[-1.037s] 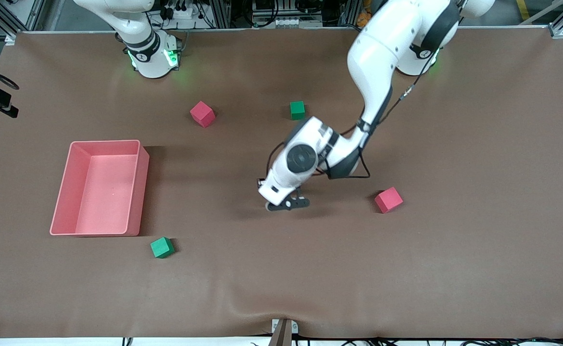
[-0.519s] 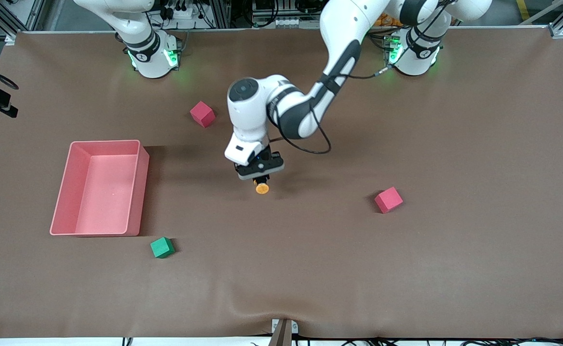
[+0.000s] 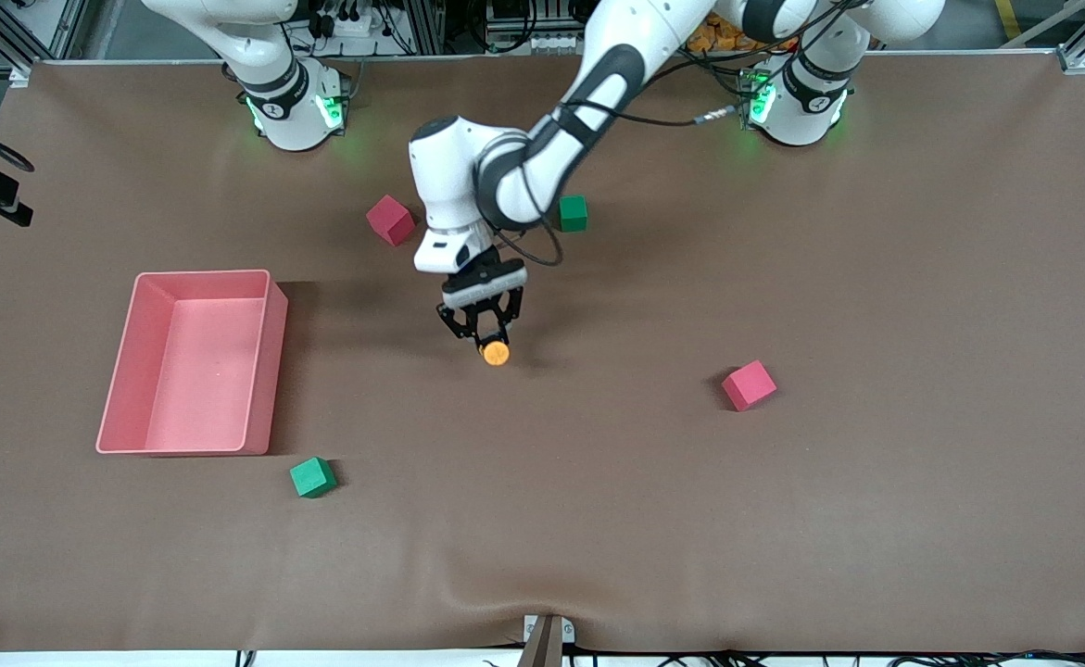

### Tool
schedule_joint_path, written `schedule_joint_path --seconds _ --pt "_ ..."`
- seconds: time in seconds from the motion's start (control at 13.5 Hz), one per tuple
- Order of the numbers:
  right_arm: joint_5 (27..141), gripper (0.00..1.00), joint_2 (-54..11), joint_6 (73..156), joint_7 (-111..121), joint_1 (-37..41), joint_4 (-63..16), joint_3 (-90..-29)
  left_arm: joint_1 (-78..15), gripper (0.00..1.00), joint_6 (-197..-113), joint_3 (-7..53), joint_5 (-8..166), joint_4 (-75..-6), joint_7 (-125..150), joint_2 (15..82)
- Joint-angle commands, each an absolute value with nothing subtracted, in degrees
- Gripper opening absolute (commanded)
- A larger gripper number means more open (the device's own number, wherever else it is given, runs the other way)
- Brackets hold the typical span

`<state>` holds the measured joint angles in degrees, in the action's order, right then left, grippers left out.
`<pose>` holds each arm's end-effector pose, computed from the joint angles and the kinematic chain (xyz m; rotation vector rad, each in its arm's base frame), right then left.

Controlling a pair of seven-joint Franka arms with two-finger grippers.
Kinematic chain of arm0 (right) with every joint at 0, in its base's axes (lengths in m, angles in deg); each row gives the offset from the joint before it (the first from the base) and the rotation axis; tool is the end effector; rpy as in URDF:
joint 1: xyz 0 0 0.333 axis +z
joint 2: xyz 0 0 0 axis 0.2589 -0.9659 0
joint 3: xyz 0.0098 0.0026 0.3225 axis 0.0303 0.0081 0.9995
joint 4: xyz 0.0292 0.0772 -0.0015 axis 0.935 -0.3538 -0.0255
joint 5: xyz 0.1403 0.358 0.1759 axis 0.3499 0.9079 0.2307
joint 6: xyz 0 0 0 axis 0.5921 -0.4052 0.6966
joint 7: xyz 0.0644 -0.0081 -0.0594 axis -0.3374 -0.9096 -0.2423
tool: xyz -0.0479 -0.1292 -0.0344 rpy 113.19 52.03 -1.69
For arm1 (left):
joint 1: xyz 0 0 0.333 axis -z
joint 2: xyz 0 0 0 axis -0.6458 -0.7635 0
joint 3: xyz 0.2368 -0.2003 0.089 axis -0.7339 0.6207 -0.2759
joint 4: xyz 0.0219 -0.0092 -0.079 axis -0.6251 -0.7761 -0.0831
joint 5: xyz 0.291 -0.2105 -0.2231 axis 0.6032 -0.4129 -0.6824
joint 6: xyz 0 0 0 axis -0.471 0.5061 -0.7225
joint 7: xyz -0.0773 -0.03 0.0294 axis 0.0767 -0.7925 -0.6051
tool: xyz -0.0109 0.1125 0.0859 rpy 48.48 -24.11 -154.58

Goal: Place and upright button with both arms
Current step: 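Lift the button with the left gripper and carry it toward the table center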

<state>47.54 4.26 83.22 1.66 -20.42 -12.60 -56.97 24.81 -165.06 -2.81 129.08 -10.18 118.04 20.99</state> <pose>0.5547 -0.0788 0.6275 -3.1299 -0.0137 0.0401 0.4483 -0.6756 0.1951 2.8633 0.6843 1.0696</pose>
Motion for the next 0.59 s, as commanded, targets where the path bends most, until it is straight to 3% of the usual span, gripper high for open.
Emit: schedule_joint_path --seconds 0.0,0.52 --pt "47.7 1.00 4.5 82.2 1.6 -21.6 -12.0 -56.1 27.8 0.00 -165.0 -3.7 138.4 -12.9 129.0 19.9" --pt "47.0 1.00 4.7 81.4 1.5 -21.7 -11.9 -56.2 33.2 0.00 -157.5 -3.7 151.9 -15.0 144.1 16.4"
